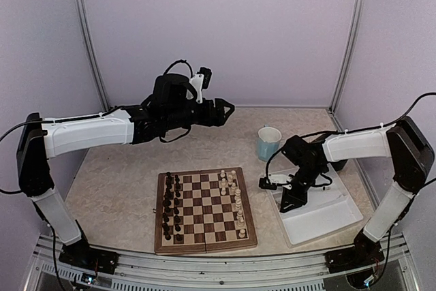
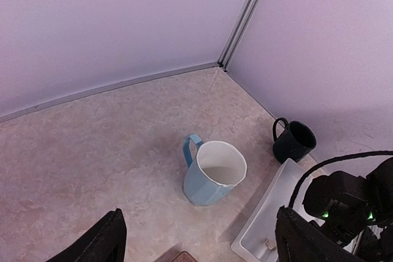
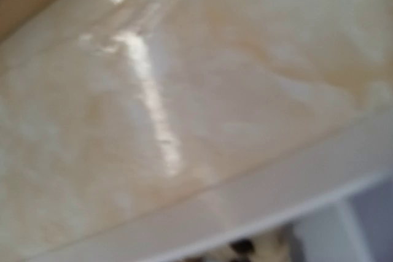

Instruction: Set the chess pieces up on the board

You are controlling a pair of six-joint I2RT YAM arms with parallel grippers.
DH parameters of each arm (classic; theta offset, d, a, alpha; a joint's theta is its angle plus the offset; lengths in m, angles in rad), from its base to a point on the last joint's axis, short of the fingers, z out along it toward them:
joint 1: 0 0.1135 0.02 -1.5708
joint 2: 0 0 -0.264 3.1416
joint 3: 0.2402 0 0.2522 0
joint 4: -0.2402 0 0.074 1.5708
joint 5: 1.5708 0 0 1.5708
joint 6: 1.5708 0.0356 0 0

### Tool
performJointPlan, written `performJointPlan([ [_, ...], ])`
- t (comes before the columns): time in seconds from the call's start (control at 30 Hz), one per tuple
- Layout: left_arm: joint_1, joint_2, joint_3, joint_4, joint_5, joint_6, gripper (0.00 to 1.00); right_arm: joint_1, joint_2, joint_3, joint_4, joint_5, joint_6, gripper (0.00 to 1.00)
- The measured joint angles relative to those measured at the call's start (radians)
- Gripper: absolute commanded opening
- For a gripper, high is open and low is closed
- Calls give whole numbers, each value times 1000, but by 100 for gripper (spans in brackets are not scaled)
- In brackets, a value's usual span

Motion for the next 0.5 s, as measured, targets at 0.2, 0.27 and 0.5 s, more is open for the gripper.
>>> performJointPlan([
  [0.2, 0, -3, -15, 1, 0, -5, 82, 2, -3, 7, 31, 86, 27, 19],
  [0.27, 0, -4, -23, 1, 0, -6, 82, 3, -3, 10, 39, 108, 32, 17],
  [0.5, 0, -10, -31, 1, 2, -12, 81, 4, -3, 17, 33, 94, 43, 30],
])
